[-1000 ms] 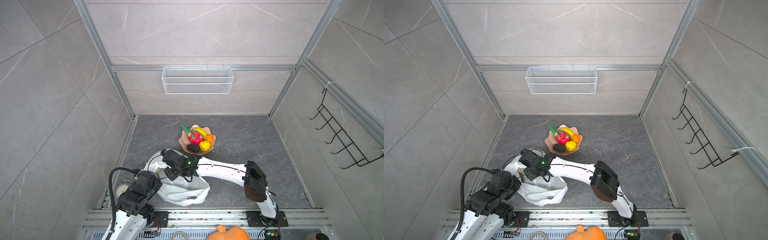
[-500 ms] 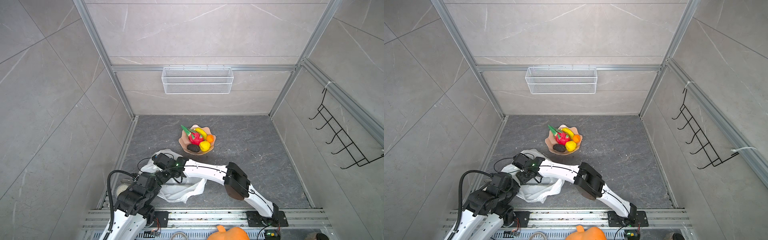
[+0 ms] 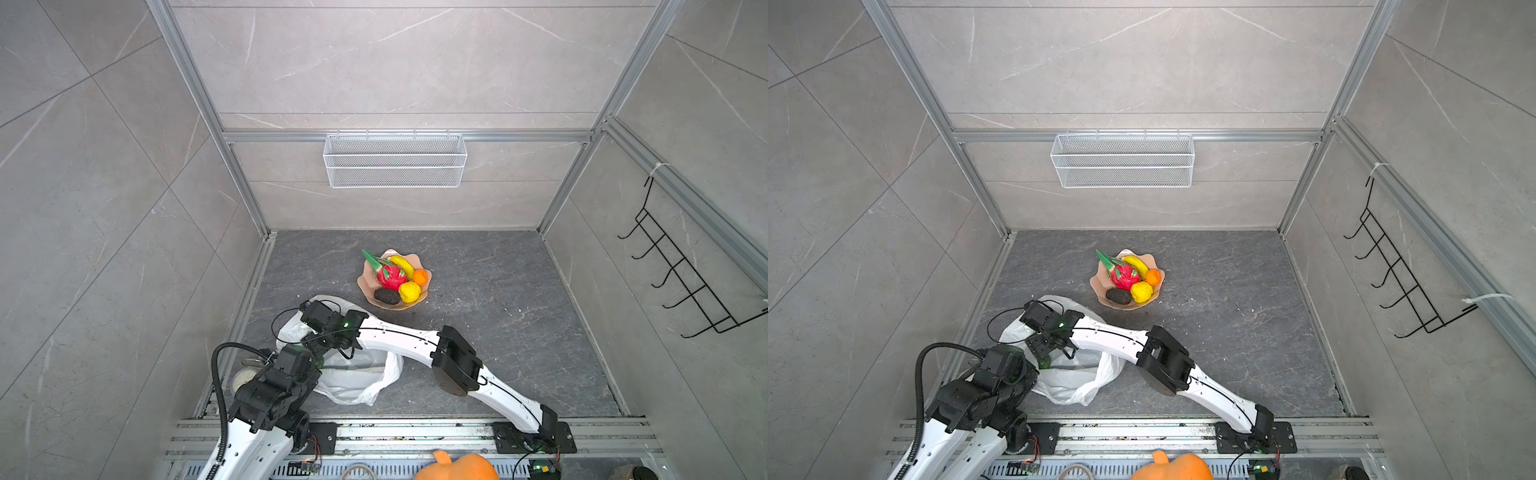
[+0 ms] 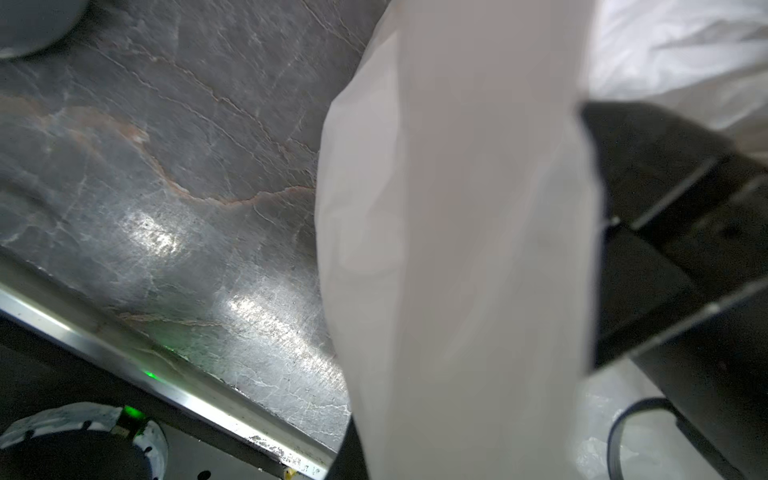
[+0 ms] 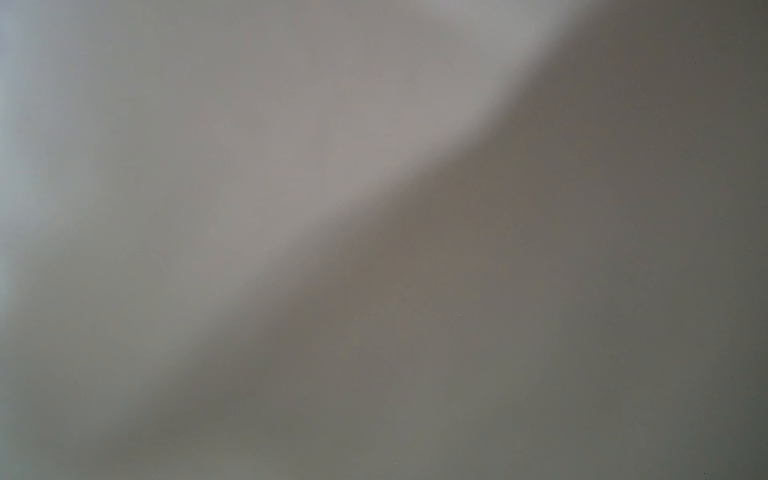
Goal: Take fruits out of the plastic bag
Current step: Move the fruit into the plastic bag.
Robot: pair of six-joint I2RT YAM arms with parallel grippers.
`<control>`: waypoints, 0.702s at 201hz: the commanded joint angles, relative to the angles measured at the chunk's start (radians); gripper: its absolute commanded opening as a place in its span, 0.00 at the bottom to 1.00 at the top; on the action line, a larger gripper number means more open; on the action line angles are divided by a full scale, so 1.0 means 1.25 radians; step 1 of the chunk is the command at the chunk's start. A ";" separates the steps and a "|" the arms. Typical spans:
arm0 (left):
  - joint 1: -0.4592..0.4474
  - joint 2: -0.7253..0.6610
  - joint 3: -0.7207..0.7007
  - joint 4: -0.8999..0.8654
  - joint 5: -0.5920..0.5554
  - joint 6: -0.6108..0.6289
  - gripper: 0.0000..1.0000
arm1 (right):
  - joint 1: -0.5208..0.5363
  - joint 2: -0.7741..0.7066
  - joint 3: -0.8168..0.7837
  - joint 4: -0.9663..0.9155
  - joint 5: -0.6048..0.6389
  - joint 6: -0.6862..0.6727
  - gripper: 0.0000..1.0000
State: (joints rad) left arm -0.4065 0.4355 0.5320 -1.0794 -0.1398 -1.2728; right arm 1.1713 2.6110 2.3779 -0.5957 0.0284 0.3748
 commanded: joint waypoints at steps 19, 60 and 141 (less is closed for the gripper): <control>-0.005 0.001 0.004 -0.054 -0.008 -0.009 0.00 | -0.003 0.068 0.088 -0.034 0.086 0.018 0.82; -0.005 -0.004 0.002 -0.048 -0.005 -0.004 0.00 | -0.003 0.116 0.150 -0.062 0.130 0.009 1.00; -0.005 -0.008 0.001 -0.045 -0.001 0.001 0.00 | -0.022 0.231 0.320 -0.052 0.054 -0.010 0.95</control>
State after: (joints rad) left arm -0.4065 0.4351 0.5320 -1.0794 -0.1471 -1.2732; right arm 1.1679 2.8479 2.7239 -0.6476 0.1230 0.3744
